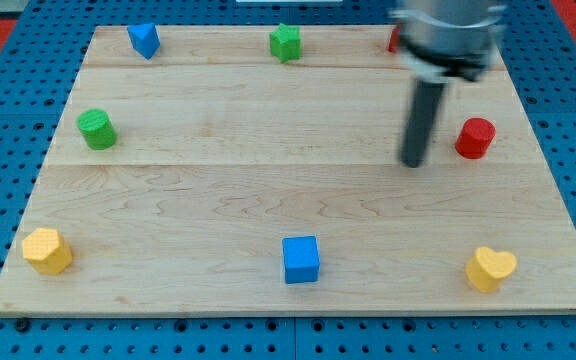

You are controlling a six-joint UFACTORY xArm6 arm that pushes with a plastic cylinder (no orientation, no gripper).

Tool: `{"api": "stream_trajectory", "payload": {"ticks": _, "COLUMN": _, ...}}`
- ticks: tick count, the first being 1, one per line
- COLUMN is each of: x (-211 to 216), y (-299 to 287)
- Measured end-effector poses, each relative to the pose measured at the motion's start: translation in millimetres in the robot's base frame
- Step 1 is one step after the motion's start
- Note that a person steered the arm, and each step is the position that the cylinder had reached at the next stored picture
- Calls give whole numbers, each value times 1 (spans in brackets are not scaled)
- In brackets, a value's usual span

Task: Slide the red circle to the center

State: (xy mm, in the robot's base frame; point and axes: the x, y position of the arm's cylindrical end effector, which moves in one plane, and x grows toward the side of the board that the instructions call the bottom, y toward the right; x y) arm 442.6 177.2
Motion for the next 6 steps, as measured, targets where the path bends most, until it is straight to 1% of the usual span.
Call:
{"api": "stream_trajectory", "payload": {"ticks": 1, "x": 34, "y": 38}}
{"api": "stream_trajectory", "payload": {"ticks": 2, "x": -7, "y": 99}}
{"api": "stream_trajectory", "payload": {"ticks": 3, "x": -34, "y": 77}}
{"api": "stream_trajectory", "payload": {"ticks": 4, "x": -35, "y": -28}}
{"api": "stream_trajectory", "payload": {"ticks": 5, "x": -36, "y": -115}}
{"api": "stream_trajectory", "payload": {"ticks": 6, "x": -34, "y": -42}}
